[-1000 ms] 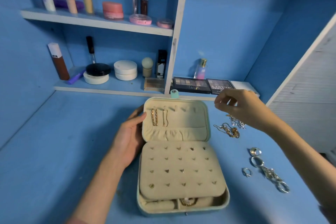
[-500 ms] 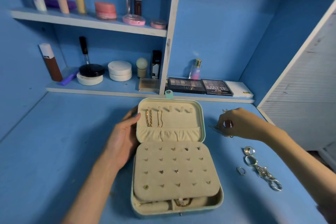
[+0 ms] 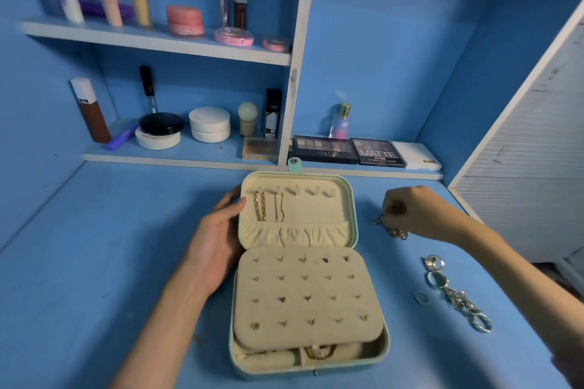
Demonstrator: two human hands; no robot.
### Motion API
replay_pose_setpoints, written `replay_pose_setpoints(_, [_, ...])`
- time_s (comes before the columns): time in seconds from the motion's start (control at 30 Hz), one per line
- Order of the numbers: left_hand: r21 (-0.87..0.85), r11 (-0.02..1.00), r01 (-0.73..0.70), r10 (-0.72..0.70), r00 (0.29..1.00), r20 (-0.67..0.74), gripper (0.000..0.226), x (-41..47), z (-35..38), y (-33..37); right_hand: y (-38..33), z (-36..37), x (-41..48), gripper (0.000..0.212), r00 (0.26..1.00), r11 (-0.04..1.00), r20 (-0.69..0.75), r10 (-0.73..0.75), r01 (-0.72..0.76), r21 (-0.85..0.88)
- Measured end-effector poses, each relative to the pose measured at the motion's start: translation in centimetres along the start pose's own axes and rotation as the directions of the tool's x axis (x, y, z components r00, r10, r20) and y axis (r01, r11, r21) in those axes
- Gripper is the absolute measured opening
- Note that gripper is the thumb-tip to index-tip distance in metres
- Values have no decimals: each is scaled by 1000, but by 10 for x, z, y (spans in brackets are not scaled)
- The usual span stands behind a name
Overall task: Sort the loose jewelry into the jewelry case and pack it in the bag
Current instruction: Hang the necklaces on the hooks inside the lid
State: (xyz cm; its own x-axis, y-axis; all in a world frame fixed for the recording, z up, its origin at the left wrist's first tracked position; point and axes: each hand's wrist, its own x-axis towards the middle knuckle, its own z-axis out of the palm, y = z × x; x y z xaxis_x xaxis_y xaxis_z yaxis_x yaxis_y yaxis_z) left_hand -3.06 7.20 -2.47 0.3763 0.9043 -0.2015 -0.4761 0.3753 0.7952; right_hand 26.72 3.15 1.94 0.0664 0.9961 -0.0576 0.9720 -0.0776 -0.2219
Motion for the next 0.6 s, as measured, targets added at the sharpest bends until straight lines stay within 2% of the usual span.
replay_pose_setpoints(0.1, [2, 1000, -4, 4, 1000, 0, 52, 0, 1, 0, -5, -17, -3, 14, 994, 912, -100, 51, -6, 411])
replay_pose_setpoints(0.2, [5, 1000, -12, 12, 1000, -1, 50, -1, 1, 0, -16, -33, -5, 18, 991, 769, -133, 28, 64, 637])
replay_pose_setpoints(0.4, [-3, 1000, -4, 4, 1000, -3, 49, -1, 2, 1, -48, -57, -5, 20, 981, 557, -192, -41, 182, 810])
replay_pose_setpoints(0.6, [-6, 1000, -6, 6, 1000, -4, 48, -1, 1, 1, -85, -61, -5, 19, 980, 491, -180, -89, 200, 848])
